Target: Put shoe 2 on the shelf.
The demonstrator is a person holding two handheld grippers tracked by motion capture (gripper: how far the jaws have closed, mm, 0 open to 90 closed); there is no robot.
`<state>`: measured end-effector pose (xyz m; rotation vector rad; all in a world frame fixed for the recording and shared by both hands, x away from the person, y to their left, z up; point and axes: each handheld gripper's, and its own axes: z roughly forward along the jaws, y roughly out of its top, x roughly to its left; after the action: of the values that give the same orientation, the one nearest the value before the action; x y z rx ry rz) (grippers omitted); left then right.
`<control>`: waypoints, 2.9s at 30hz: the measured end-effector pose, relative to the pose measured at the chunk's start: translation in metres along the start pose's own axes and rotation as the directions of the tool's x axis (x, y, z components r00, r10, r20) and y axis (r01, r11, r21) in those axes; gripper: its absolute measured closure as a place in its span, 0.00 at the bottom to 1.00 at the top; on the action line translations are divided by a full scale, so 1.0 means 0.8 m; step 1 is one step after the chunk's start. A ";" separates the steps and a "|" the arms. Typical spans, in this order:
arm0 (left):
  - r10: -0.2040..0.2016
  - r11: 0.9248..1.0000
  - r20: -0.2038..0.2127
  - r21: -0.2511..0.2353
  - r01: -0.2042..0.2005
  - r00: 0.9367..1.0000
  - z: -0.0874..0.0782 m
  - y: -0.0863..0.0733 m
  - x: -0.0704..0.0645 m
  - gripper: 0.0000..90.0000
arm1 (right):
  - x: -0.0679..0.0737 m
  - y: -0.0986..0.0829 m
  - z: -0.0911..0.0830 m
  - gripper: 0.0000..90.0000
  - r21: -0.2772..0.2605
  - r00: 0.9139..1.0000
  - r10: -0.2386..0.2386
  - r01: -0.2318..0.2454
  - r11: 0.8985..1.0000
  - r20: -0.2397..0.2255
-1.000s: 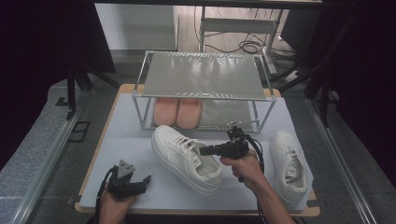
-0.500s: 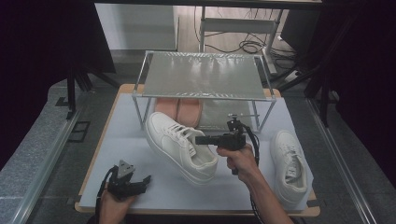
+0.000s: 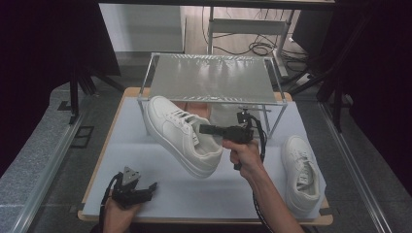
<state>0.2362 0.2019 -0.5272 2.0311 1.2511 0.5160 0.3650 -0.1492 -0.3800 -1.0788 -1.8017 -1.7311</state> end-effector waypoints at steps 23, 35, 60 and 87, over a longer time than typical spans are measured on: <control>0.000 1.000 -0.001 0.000 0.000 1.000 0.000 0.000 0.000 0.21 | 0.000 0.054 -0.008 0.91 -0.272 0.983 0.055 -0.006 0.962 0.173; 0.000 1.000 -0.001 0.000 0.000 1.000 0.000 0.000 0.000 0.21 | -0.004 0.078 -0.003 0.90 -0.353 0.953 0.108 0.000 0.936 0.285; -0.001 1.000 -0.002 -0.002 0.001 1.000 0.000 0.000 -0.001 0.21 | -0.002 0.098 0.010 0.64 -0.385 0.951 0.092 0.030 0.922 0.294; -0.002 1.000 -0.004 -0.003 0.002 1.000 0.000 0.000 -0.001 0.22 | 0.013 0.043 -0.054 0.93 -0.215 0.898 -0.168 0.273 0.938 0.405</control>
<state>0.2354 0.2012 -0.5273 2.0274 1.2539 0.5208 0.3756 -0.1908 -0.3440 -1.4547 -2.0288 -2.0606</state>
